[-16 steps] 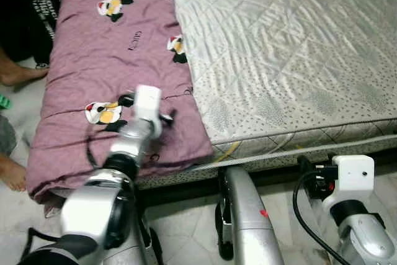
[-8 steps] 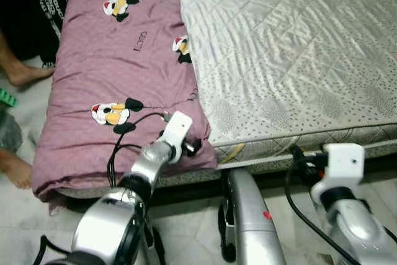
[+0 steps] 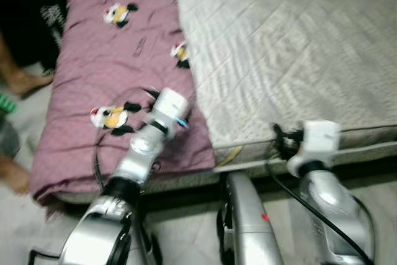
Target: Clean up the room
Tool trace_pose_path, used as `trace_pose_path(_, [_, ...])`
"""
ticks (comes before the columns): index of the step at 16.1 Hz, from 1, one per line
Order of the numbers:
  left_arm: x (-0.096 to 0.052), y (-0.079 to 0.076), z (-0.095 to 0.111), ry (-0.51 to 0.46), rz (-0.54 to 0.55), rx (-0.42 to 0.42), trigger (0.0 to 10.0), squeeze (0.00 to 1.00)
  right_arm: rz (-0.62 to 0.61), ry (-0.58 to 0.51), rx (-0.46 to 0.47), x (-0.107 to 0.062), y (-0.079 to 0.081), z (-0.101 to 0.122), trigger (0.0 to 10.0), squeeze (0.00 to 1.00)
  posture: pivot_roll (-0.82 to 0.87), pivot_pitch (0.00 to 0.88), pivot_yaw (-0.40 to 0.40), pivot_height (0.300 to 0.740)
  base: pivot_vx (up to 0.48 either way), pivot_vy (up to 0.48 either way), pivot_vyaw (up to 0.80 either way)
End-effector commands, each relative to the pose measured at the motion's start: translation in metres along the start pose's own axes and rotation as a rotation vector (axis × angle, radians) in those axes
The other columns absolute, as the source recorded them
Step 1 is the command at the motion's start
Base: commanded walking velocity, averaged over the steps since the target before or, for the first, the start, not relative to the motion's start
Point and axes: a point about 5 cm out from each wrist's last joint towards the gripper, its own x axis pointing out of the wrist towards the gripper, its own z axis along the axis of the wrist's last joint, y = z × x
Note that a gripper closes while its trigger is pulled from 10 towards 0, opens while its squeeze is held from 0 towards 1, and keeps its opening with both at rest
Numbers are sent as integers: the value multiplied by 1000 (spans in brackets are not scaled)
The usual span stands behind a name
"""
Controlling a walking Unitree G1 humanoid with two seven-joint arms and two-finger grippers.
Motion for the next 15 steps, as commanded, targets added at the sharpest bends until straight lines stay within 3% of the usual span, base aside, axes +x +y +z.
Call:
trace_pose_path(1, [-9,4,-7,24,13,6,10000,0,27,-9,7,4,8,-1,10000,0,-104,70,4,529,0,0,0])
trace_pose_path(3, [-26,19,0,-41,94,55,10000,0,58,-49,28,23,19,5,10000,0,-53,30,-3,529,0,0,0])
trace_pose_path(4, [-37,27,3,-57,159,37,10000,0,63,-64,34,30,23,6,10000,0,-41,18,-5,529,0,0,0])
trace_pose_path(5, [-56,38,3,-66,275,-8,10000,0,71,-78,44,37,28,7,10000,0,-24,2,-7,529,0,0,0])
trace_pose_path(7, [-92,46,-18,-24,454,-124,10000,0,104,-93,68,43,39,7,10000,0,-9,0,-9,529,0,0,0])
trace_pose_path(9, [-128,50,-26,-28,564,-116,10000,0,119,-118,63,45,42,8,10000,0,1,0,-13,529,0,0,0])
trace_pose_path(11, [-136,48,-25,-12,590,-147,10000,0,145,-139,112,46,43,7,10000,0,18,0,-14,529,0,0,0])
trace_pose_path(15, [-123,44,-22,-10,559,-162,10000,0,155,-177,110,53,47,14,10000,0,1,0,-21,574,0,0,0])
